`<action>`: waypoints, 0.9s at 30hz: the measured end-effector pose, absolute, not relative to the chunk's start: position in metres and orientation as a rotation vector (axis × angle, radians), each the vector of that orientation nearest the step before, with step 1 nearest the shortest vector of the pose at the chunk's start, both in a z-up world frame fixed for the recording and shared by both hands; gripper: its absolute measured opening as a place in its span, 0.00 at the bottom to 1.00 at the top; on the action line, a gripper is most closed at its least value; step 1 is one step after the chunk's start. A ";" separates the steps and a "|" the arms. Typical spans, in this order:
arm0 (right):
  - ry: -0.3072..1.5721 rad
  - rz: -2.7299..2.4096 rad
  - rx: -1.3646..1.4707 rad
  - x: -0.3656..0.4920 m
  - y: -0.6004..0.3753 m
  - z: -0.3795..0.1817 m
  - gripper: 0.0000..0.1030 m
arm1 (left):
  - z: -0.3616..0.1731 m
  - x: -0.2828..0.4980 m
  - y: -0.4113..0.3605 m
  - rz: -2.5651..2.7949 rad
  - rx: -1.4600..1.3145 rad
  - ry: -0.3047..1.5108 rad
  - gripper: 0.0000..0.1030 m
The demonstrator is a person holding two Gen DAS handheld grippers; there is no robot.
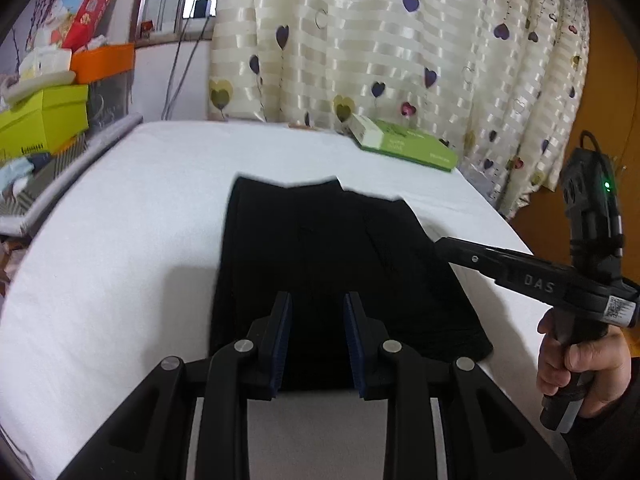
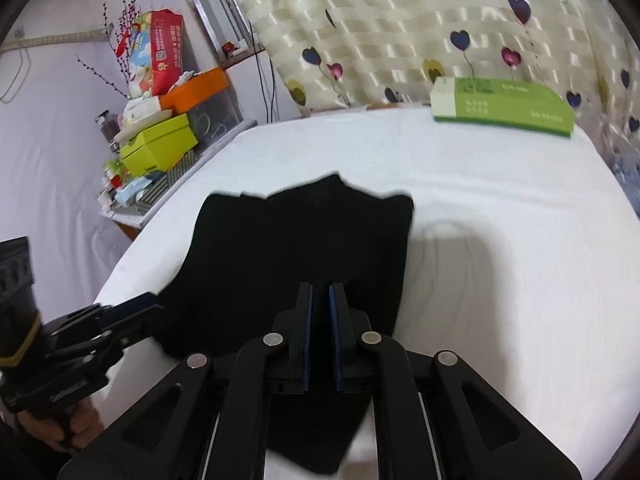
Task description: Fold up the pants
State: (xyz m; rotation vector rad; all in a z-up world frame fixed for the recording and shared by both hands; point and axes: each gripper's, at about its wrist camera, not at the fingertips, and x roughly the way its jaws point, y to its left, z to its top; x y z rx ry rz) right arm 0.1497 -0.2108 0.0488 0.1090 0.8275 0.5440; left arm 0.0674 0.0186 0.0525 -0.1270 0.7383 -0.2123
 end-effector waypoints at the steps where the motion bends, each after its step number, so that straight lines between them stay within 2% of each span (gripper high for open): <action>1: 0.820 0.547 0.108 0.157 -0.209 0.050 0.08 | 0.054 0.076 0.019 -0.200 -0.122 0.736 0.28; 6: 0.849 0.528 0.101 0.199 -0.203 0.042 0.08 | 0.048 0.118 0.024 -0.153 -0.123 0.775 0.28; 9: 0.926 0.470 0.080 0.226 -0.203 0.021 0.08 | 0.037 0.129 0.023 -0.142 -0.114 0.806 0.28; 11: 0.918 0.481 0.108 0.230 -0.210 0.017 0.05 | 0.031 0.130 0.023 -0.136 -0.101 0.802 0.28; 17: 0.912 0.489 0.139 0.227 -0.216 0.018 0.05 | 0.030 0.129 0.021 -0.124 -0.075 0.774 0.30; 21: 0.869 0.493 0.085 0.200 -0.211 0.036 0.12 | 0.039 0.124 0.021 -0.125 -0.087 0.777 0.30; 23: 0.834 0.523 0.060 0.177 -0.209 0.047 0.21 | 0.047 0.114 0.020 -0.131 -0.091 0.759 0.30; 27: 0.795 0.557 0.035 0.137 -0.205 0.059 0.30 | 0.059 0.089 0.013 -0.147 -0.063 0.728 0.30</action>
